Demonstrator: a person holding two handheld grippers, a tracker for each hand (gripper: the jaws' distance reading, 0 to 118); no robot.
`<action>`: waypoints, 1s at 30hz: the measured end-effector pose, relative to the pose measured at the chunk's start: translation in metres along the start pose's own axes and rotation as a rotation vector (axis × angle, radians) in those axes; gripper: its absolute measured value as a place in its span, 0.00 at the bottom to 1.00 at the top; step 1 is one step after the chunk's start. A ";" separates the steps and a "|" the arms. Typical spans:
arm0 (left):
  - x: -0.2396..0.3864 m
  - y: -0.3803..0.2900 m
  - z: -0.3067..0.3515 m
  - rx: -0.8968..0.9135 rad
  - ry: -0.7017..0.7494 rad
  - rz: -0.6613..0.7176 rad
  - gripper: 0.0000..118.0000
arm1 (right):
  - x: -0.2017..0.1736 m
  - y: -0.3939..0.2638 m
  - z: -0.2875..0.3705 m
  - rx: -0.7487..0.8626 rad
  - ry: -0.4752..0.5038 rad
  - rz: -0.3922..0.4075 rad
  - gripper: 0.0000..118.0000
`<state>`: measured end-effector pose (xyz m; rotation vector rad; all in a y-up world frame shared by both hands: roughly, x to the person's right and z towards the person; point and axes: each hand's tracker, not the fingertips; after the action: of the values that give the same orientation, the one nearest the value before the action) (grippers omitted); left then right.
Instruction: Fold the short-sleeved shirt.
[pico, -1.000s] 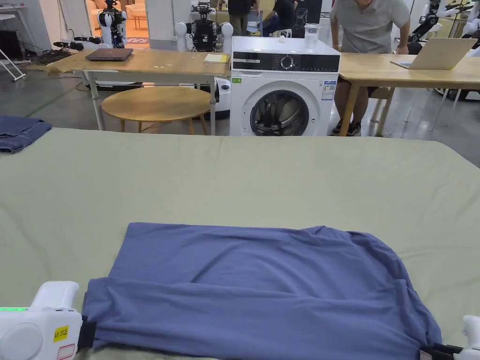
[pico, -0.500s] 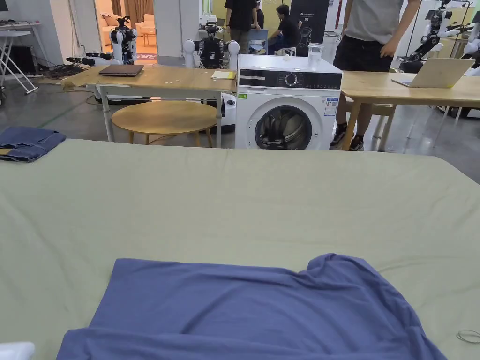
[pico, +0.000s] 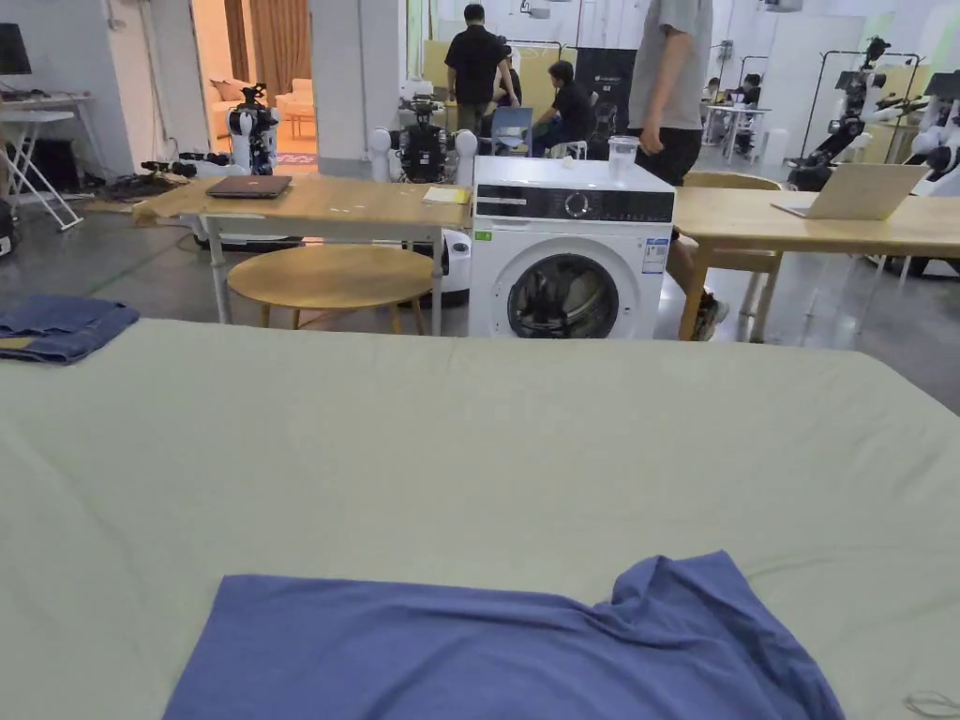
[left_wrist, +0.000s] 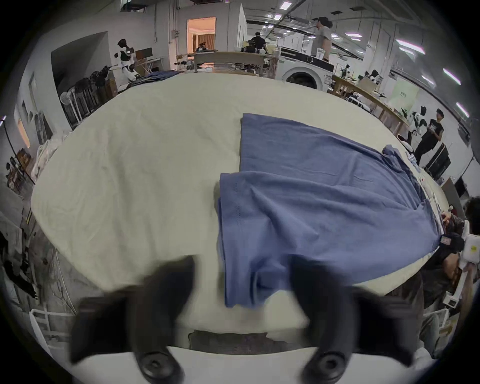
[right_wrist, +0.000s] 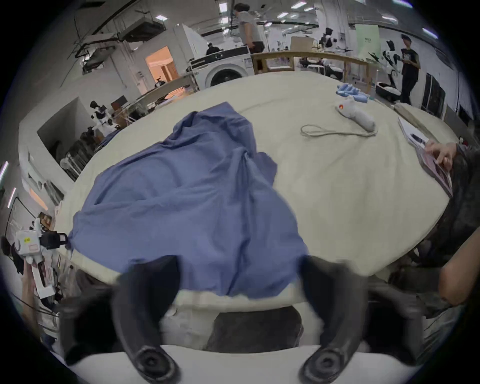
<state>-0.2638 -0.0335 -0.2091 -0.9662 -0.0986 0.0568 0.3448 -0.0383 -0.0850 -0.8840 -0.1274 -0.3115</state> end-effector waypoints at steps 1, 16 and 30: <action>0.000 0.002 0.003 0.021 0.008 0.006 0.92 | -0.002 0.004 0.005 0.043 -0.015 0.007 0.90; 0.036 0.102 -0.034 0.143 -0.031 -0.049 0.00 | -0.058 0.081 -0.016 0.196 -0.038 0.151 0.00; 0.030 0.220 -0.185 -0.016 0.081 -0.061 0.95 | -0.036 0.124 -0.069 0.124 -0.097 0.148 0.00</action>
<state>-0.2145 -0.0575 -0.4929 -0.9799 -0.0534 -0.0391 0.3494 -0.0110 -0.2288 -0.7813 -0.1688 -0.1215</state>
